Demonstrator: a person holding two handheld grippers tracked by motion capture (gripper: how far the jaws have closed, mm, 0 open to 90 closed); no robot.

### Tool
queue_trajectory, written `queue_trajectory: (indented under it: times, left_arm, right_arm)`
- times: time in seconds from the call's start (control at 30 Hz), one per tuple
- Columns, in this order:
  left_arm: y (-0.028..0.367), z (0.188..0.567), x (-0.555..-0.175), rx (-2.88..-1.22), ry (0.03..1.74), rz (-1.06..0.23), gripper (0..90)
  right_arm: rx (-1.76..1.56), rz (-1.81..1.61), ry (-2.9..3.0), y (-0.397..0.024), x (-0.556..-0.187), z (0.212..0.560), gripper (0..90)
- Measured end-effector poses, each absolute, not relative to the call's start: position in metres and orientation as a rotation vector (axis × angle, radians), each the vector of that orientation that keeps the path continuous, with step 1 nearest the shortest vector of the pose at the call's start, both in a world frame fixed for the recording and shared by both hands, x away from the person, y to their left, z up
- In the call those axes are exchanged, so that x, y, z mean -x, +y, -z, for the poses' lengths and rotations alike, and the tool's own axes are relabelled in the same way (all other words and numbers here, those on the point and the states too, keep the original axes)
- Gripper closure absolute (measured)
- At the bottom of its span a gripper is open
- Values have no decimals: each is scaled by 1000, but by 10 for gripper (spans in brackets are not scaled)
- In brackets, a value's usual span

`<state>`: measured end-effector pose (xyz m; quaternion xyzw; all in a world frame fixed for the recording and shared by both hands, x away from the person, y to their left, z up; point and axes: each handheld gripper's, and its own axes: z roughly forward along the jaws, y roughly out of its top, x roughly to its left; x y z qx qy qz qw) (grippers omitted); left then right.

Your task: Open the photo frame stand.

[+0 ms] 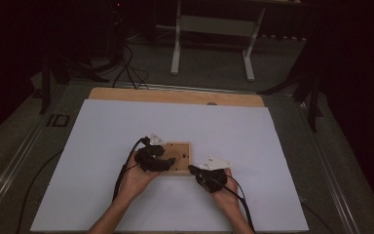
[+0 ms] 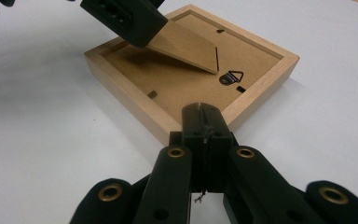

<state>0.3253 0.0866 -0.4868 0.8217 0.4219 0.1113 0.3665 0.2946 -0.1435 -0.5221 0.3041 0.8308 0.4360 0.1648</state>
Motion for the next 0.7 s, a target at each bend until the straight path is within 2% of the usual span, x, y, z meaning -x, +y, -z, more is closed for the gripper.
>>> queue_trajectory:
  times: [0.53,0.7]
  left_arm:
    - [90,495,-334,-2101,1136,-100,456]
    - [90,495,-335,-2093,1146,-85,471]
  right_arm:
    - [-868,-1241,2366,-143,-294,522,899]
    - [-869,-1239,2365,-143,-294,522,899]
